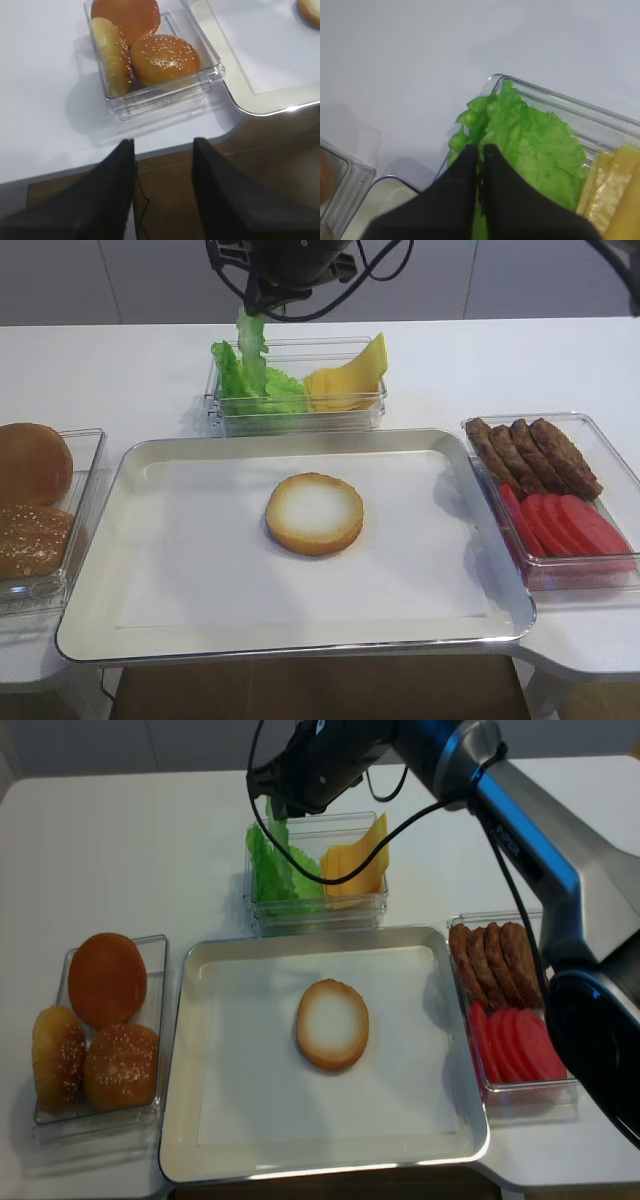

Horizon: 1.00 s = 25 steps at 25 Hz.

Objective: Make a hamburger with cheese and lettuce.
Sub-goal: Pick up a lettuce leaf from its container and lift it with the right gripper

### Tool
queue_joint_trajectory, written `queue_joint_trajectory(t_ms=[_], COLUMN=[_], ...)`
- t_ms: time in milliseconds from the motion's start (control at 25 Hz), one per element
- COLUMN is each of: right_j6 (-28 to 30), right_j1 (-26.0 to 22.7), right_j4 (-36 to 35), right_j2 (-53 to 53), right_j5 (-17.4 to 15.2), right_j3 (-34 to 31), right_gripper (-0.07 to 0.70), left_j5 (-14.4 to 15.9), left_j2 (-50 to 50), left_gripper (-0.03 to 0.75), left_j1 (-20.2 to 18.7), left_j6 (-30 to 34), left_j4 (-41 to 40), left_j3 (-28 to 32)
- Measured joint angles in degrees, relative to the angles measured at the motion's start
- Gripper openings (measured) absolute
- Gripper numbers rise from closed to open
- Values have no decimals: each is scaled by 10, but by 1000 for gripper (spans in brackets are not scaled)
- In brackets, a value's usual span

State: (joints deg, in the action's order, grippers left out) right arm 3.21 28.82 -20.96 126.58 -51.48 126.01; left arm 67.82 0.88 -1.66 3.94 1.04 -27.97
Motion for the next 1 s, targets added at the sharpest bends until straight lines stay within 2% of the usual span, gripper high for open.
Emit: queue_joint_trajectory(t_ms=[400, 1000], right_j6=[-1, -1], right_j1=[-4, -10], right_j4=[37, 61], right_j2=[-40, -77], right_j5=[-37, -126], right_j3=[0, 1], right_gripper=[43, 43], left_j5=[0, 0], left_j2=[0, 0], left_gripper=[288, 288], left_j1=[0, 0], left_j6=[0, 0], left_j4=[0, 0], left_j3=[0, 0])
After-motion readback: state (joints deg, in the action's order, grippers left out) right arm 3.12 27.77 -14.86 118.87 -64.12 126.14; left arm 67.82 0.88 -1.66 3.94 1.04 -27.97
